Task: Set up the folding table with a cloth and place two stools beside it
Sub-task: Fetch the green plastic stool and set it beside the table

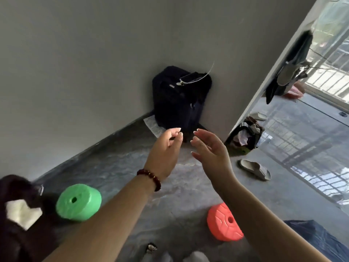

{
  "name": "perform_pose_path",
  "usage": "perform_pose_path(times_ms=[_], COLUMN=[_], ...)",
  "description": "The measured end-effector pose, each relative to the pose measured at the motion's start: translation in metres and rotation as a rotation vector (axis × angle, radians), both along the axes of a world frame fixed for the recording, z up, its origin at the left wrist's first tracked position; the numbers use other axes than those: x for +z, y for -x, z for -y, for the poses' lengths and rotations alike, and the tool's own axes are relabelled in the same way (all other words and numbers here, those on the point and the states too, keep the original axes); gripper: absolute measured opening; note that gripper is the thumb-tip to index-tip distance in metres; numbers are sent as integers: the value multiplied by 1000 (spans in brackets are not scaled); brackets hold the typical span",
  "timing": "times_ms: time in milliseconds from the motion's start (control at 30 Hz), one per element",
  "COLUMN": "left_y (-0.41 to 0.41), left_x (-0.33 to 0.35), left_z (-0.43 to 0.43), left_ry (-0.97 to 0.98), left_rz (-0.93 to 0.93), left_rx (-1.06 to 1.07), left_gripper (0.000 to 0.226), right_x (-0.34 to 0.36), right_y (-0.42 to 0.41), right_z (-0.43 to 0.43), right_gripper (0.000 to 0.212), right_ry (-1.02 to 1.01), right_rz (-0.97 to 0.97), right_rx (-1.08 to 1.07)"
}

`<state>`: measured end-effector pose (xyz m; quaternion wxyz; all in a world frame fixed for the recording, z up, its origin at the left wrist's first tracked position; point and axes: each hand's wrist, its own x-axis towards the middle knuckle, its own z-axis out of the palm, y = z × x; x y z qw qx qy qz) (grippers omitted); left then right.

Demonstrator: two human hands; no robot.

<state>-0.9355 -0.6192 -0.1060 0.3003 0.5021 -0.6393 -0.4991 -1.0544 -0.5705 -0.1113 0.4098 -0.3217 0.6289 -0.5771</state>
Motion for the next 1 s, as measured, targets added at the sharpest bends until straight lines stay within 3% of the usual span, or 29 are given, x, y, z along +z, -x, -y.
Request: perform_pose_path(times_ms=[300,600,1000], left_y=[-115,-193,-261], left_x=[-14,-27,-40], left_z=[24,63,186], left_ry=[-13,-47,-44], left_rz=[38,-20,7], left_rx=[253,473,574], left_gripper=[40,25,22], right_x=[-9,-23,-35], right_y=[-103,-174,-249], right_z=[51,118,257], right_gripper=[15,9,9], right_ry=[-38,-88,-111], right_rz=[-91,-128,-99], right_rx=[288,466,588])
